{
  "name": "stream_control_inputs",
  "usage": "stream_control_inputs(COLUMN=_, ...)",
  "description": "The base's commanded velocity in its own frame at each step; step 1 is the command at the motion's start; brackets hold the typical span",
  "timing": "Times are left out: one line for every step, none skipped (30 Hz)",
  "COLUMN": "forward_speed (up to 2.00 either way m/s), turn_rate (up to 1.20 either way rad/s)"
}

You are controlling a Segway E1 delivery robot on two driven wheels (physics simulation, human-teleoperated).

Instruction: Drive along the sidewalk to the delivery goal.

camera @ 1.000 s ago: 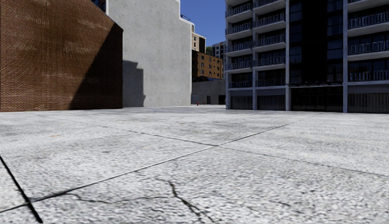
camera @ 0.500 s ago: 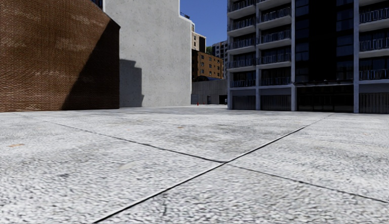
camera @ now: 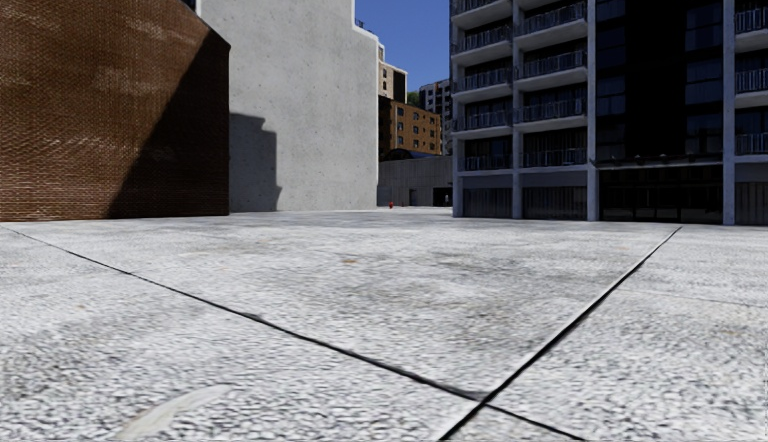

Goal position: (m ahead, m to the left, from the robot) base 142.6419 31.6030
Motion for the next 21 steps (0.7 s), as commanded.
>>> stream_control_inputs(forward_speed=1.99, turn_rate=0.00)
stream_control_inputs(forward_speed=1.99, turn_rate=0.00)
stream_control_inputs(forward_speed=1.99, turn_rate=0.00)
stream_control_inputs(forward_speed=1.99, turn_rate=0.00)
stream_control_inputs(forward_speed=1.99, turn_rate=0.00)
stream_control_inputs(forward_speed=1.99, turn_rate=0.00)
stream_control_inputs(forward_speed=1.99, turn_rate=0.00)
stream_control_inputs(forward_speed=1.99, turn_rate=0.00)
stream_control_inputs(forward_speed=1.99, turn_rate=0.00)
stream_control_inputs(forward_speed=1.99, turn_rate=0.00)
stream_control_inputs(forward_speed=1.99, turn_rate=0.00)
stream_control_inputs(forward_speed=2.00, turn_rate=0.00)
stream_control_inputs(forward_speed=2.00, turn_rate=0.00)
stream_control_inputs(forward_speed=2.00, turn_rate=0.00)
stream_control_inputs(forward_speed=2.00, turn_rate=0.00)
stream_control_inputs(forward_speed=2.00, turn_rate=0.00)
stream_control_inputs(forward_speed=2.00, turn_rate=0.00)
stream_control_inputs(forward_speed=2.00, turn_rate=0.00)
stream_control_inputs(forward_speed=2.00, turn_rate=0.00)
stream_control_inputs(forward_speed=2.00, turn_rate=0.01)
stream_control_inputs(forward_speed=2.00, turn_rate=0.08)
